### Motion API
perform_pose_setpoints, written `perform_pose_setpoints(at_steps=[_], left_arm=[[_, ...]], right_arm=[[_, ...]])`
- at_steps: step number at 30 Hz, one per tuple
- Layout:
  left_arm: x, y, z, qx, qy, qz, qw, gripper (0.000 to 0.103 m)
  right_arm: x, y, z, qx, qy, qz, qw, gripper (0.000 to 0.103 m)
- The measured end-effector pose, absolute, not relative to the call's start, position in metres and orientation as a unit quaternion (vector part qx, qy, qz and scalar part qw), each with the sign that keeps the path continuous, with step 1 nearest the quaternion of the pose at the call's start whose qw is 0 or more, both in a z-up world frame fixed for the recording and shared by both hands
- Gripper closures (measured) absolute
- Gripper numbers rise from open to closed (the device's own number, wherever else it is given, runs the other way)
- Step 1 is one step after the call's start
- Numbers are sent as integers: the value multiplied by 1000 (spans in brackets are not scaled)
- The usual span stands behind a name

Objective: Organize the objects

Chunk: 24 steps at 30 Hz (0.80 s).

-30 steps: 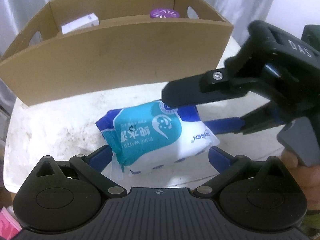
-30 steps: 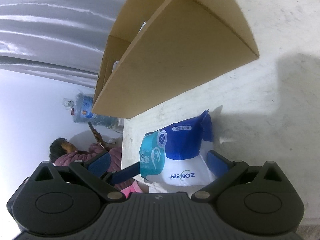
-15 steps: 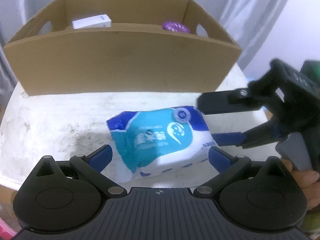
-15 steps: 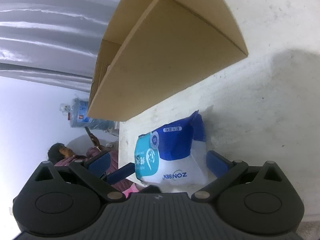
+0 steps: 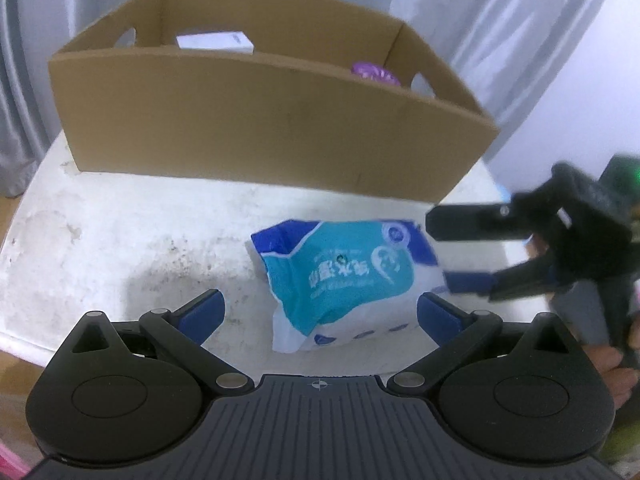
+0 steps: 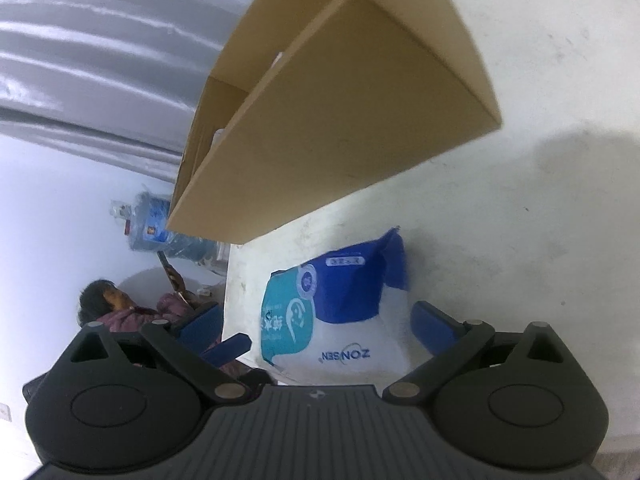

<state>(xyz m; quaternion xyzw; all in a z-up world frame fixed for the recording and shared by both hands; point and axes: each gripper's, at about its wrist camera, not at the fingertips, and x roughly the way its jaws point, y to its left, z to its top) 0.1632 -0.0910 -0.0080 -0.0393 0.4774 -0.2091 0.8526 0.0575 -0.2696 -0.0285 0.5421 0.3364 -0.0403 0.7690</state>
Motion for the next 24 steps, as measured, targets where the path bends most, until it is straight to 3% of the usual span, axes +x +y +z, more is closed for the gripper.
perform_pose_setpoints(at_steps=[11,24], left_arm=[[160,-121,-20,-3,493,-234,838,4],[143,-129,-1,-28,476,-256,841,4]], right_arm=[[64,-260,-22,498,362,-59,786,23],[65,-258,-9,465,360,-56,807,23]])
